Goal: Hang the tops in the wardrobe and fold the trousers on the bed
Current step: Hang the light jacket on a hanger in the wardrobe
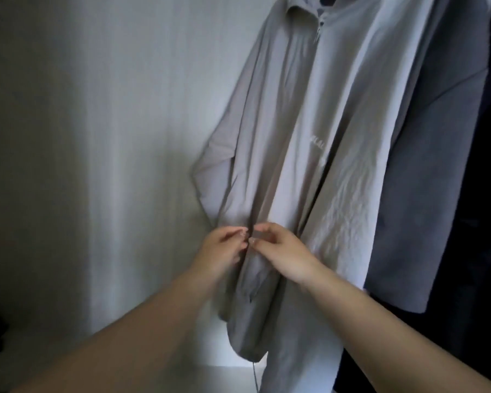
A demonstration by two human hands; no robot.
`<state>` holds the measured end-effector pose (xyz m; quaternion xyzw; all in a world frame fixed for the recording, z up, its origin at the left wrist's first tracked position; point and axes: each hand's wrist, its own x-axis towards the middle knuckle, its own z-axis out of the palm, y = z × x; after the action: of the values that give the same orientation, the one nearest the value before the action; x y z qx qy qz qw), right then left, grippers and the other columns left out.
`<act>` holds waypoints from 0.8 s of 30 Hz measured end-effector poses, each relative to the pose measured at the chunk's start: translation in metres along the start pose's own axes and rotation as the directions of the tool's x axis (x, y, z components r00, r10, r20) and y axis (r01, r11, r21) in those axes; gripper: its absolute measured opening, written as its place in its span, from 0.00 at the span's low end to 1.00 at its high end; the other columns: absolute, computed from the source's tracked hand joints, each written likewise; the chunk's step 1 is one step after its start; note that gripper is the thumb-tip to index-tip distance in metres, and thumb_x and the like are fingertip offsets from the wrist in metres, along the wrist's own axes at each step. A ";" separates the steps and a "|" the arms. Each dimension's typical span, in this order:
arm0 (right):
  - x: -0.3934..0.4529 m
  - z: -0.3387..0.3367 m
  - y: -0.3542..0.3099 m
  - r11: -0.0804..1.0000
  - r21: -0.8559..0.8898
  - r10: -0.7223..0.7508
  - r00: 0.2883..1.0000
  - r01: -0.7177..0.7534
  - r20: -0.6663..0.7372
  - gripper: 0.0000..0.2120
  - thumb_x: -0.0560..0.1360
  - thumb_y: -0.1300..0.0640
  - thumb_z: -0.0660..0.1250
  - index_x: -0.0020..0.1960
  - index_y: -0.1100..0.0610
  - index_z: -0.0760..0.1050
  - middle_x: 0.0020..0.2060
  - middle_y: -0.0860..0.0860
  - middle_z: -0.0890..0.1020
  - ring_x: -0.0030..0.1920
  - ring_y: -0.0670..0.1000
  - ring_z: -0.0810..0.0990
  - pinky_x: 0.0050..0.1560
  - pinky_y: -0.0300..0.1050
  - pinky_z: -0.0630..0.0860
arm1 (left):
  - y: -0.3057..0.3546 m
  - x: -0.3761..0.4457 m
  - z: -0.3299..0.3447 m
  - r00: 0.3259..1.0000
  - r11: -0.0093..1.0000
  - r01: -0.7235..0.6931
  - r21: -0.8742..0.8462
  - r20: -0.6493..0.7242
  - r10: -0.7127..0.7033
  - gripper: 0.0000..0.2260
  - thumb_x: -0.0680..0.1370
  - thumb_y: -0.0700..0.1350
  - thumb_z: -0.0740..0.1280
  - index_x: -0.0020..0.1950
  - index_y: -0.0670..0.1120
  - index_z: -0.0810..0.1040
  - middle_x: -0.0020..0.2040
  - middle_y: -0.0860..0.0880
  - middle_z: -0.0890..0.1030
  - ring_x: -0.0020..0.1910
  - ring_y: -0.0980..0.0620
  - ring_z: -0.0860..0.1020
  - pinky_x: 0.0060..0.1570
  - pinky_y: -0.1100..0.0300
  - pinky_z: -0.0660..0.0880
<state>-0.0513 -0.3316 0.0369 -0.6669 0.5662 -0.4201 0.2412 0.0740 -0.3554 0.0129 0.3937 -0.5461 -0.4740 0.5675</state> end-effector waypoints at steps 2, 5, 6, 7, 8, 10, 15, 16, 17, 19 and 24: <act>-0.013 0.023 0.013 0.985 0.160 0.057 0.998 -0.063 0.041 0.16 0.77 0.57 0.66 0.64 0.57 0.71 0.49 0.53 0.78 0.49 0.50 0.77 0.49 0.42 0.71 | -0.013 -0.023 -0.025 0.998 0.998 0.038 0.046 -0.060 -0.035 0.08 0.80 0.40 0.63 0.57 0.42 0.78 0.45 0.48 0.81 0.41 0.58 0.78 0.37 0.66 0.72; -0.030 0.049 0.023 0.959 0.270 0.058 0.991 -0.089 0.121 0.15 0.78 0.57 0.64 0.63 0.57 0.71 0.44 0.50 0.79 0.44 0.49 0.77 0.36 0.38 0.71 | -0.027 -0.065 -0.063 0.971 0.993 0.104 0.057 -0.222 -0.089 0.07 0.80 0.42 0.64 0.54 0.45 0.79 0.49 0.49 0.82 0.45 0.56 0.80 0.46 0.60 0.75; -0.035 0.056 0.024 0.951 0.293 0.056 0.987 -0.099 0.150 0.14 0.78 0.58 0.64 0.63 0.56 0.70 0.44 0.49 0.79 0.44 0.49 0.77 0.35 0.38 0.70 | -0.030 -0.081 -0.073 0.959 0.991 0.117 0.061 -0.265 -0.097 0.06 0.80 0.43 0.64 0.52 0.46 0.80 0.49 0.50 0.82 0.46 0.56 0.80 0.50 0.59 0.75; -0.043 0.067 0.024 0.935 0.333 0.058 0.979 -0.122 0.198 0.14 0.79 0.58 0.63 0.63 0.55 0.70 0.46 0.50 0.79 0.44 0.49 0.78 0.36 0.40 0.70 | -0.034 -0.100 -0.083 0.943 0.989 0.131 0.071 -0.316 -0.103 0.05 0.79 0.43 0.64 0.50 0.48 0.80 0.48 0.52 0.83 0.47 0.56 0.81 0.52 0.58 0.76; -0.051 0.076 0.024 0.917 0.370 0.062 0.968 -0.151 0.241 0.13 0.79 0.58 0.62 0.63 0.54 0.70 0.48 0.51 0.79 0.45 0.49 0.78 0.40 0.42 0.71 | -0.038 -0.118 -0.091 0.926 0.987 0.143 0.075 -0.362 -0.106 0.05 0.79 0.44 0.64 0.49 0.49 0.80 0.47 0.53 0.83 0.47 0.57 0.81 0.52 0.59 0.76; -0.073 0.092 0.025 0.889 0.411 0.055 0.939 -0.200 0.339 0.11 0.78 0.58 0.64 0.60 0.52 0.71 0.50 0.49 0.80 0.46 0.46 0.80 0.48 0.45 0.74 | -0.045 -0.159 -0.099 0.880 0.983 0.165 0.078 -0.462 -0.111 0.06 0.80 0.43 0.63 0.49 0.49 0.80 0.46 0.54 0.83 0.45 0.58 0.81 0.51 0.60 0.76; -0.155 0.135 0.019 0.871 0.435 -0.084 0.805 -0.227 0.588 0.06 0.77 0.56 0.65 0.52 0.46 0.75 0.49 0.45 0.82 0.47 0.42 0.83 0.54 0.46 0.77 | -0.058 -0.273 -0.101 0.768 0.974 0.218 0.058 -0.627 -0.135 0.04 0.79 0.45 0.64 0.48 0.49 0.79 0.42 0.53 0.81 0.42 0.56 0.78 0.47 0.62 0.72; -0.176 0.145 0.014 0.870 0.440 -0.130 0.757 -0.223 0.641 0.06 0.77 0.56 0.65 0.51 0.46 0.75 0.47 0.44 0.82 0.47 0.41 0.83 0.52 0.44 0.77 | -0.059 -0.301 -0.101 0.732 0.974 0.219 0.052 -0.669 -0.129 0.04 0.80 0.45 0.64 0.49 0.48 0.79 0.43 0.52 0.81 0.44 0.55 0.78 0.47 0.61 0.72; -0.194 0.154 0.009 0.866 0.450 -0.176 0.712 -0.216 0.680 0.06 0.78 0.56 0.64 0.51 0.46 0.75 0.46 0.43 0.82 0.46 0.39 0.82 0.49 0.42 0.76 | -0.059 -0.325 -0.101 0.697 0.975 0.220 0.042 -0.706 -0.127 0.05 0.80 0.44 0.65 0.51 0.47 0.79 0.44 0.51 0.81 0.46 0.54 0.79 0.48 0.61 0.73; -0.239 0.172 -0.005 0.872 0.447 -0.253 0.599 -0.199 0.760 0.06 0.78 0.56 0.64 0.52 0.46 0.74 0.44 0.41 0.83 0.44 0.38 0.82 0.46 0.40 0.75 | -0.057 -0.379 -0.102 0.592 0.972 0.235 0.007 -0.794 -0.137 0.06 0.79 0.44 0.65 0.52 0.46 0.80 0.47 0.51 0.83 0.48 0.55 0.81 0.49 0.61 0.74; -0.337 0.194 -0.032 0.891 0.435 -0.373 0.336 -0.131 0.865 0.06 0.78 0.53 0.64 0.53 0.45 0.75 0.51 0.45 0.82 0.51 0.41 0.81 0.53 0.42 0.76 | -0.047 -0.497 -0.091 0.361 0.968 0.248 -0.017 -0.926 -0.109 0.05 0.79 0.45 0.65 0.49 0.50 0.82 0.45 0.54 0.85 0.46 0.59 0.82 0.50 0.61 0.76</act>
<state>0.1263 -0.0307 -0.1378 -0.7552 0.1640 -0.0935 0.6278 0.1820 0.1078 -0.1639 0.6818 -0.1214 -0.1988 0.6935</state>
